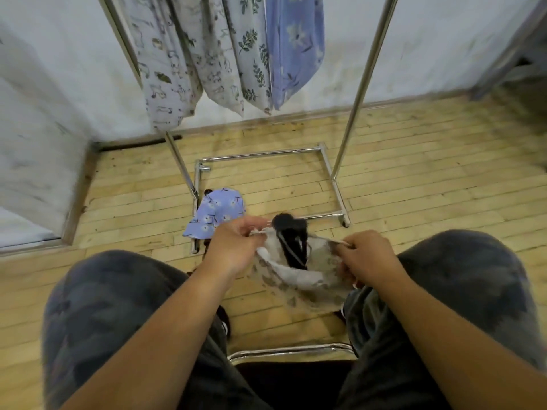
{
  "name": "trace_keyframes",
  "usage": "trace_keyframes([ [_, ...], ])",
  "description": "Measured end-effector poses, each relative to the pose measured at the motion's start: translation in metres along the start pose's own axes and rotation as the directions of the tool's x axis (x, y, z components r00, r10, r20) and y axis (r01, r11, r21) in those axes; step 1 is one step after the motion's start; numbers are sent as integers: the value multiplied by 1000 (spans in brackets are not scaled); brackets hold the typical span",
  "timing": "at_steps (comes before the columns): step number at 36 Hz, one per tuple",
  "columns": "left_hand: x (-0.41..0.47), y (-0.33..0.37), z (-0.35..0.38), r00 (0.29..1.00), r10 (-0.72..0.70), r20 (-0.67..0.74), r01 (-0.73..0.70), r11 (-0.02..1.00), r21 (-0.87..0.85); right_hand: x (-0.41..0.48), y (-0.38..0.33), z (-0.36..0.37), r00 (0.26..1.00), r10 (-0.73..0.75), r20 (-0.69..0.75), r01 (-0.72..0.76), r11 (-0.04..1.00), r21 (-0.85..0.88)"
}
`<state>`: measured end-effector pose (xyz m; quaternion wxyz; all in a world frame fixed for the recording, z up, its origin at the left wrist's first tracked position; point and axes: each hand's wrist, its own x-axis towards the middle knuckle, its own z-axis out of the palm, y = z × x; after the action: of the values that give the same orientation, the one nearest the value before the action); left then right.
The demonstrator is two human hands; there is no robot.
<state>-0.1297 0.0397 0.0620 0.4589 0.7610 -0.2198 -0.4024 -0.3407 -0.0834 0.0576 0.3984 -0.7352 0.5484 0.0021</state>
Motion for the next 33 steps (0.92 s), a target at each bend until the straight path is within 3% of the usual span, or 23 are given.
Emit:
trace_keyframes([
  [2,-3,-7,-1,1000,2,-4,-1,997,71,-2,6,6,996,-38,-79,22,982,-190],
  [5,-5,-12,-1,1000,-19,23,16,991,133,-2,13,14,991,-1,-132,-28,975,-222],
  [9,-7,-12,-1,993,-100,57,96,993,69,4,22,22,989,67,-135,-99,963,-251],
  [11,-7,-10,-2,984,-168,54,170,985,-38,8,24,24,991,128,-45,-134,980,-145],
  [13,-8,-7,-1,970,-235,65,243,957,-159,9,22,27,972,228,61,-234,965,120],
  [16,-7,-4,4,939,-318,130,341,907,-245,5,15,29,938,305,163,-344,776,529],
  [21,3,-7,7,899,-389,202,438,819,-371,14,18,30,960,271,72,-247,694,676],
  [23,8,-8,6,895,-391,212,445,790,-421,17,20,29,970,244,8,-190,735,650],
  [28,14,-5,7,917,-375,134,392,793,-465,14,20,31,987,75,-143,-25,947,321],
  [31,19,-8,5,924,-382,22,344,803,-486,17,23,34,963,55,-265,-7,983,181],
  [33,20,-10,4,943,-329,-49,282,869,-406,19,26,32,931,97,-351,-31,982,189],
])
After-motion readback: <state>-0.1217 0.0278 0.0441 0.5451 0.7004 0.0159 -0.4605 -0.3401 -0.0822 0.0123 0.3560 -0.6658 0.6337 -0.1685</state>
